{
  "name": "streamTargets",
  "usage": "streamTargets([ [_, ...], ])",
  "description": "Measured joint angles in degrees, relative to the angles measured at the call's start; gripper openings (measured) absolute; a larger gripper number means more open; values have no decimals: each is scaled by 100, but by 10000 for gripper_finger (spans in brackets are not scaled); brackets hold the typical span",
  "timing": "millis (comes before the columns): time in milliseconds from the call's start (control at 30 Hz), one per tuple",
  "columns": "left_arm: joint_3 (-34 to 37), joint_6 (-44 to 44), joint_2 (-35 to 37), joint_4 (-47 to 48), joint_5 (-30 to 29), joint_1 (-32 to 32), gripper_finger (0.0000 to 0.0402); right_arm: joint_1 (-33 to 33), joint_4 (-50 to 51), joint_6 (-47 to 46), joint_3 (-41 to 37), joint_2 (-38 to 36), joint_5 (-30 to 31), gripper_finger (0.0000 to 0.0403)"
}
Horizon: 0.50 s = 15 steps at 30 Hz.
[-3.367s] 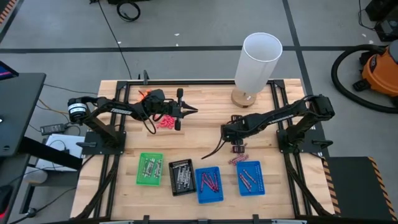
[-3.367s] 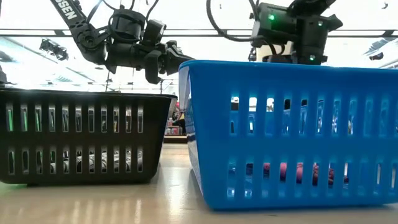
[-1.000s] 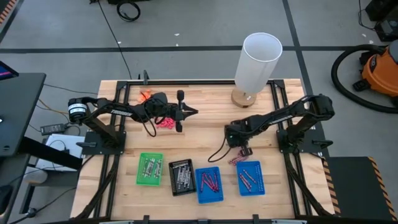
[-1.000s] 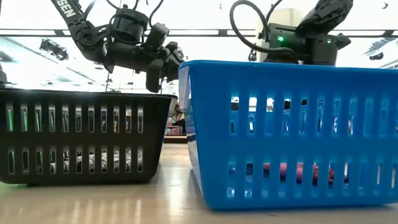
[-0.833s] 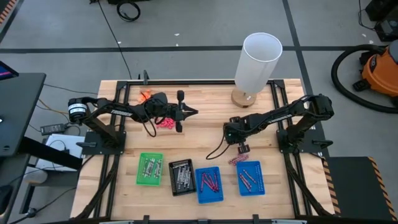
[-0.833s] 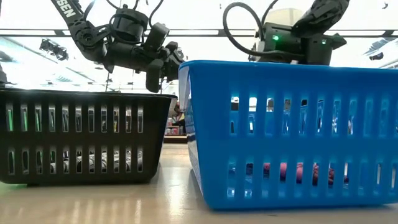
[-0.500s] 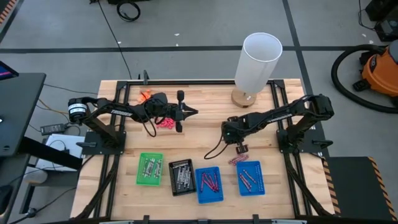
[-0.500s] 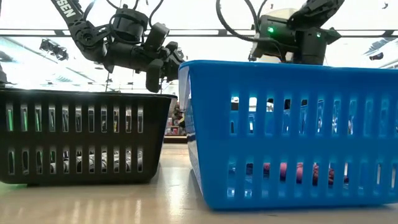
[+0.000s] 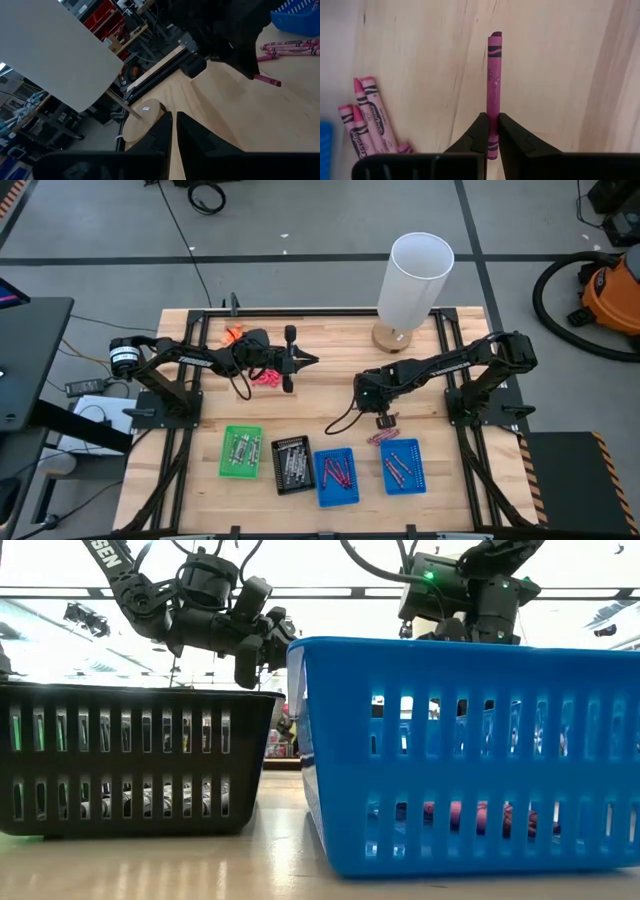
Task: Sort crayons
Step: Put the red crayon into the left blue bin
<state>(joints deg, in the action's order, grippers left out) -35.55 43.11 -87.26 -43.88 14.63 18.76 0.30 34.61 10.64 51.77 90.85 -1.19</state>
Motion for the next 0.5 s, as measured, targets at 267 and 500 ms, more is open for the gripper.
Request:
streamTargets([
  [267, 0, -2, 0, 0, -2, 0, 34, 109, 73, -45, 52, -15, -105, 35],
  [500, 0, 4, 0, 0, -166, 0, 34, 237, 556, -60, 723, -15, -15, 35],
])
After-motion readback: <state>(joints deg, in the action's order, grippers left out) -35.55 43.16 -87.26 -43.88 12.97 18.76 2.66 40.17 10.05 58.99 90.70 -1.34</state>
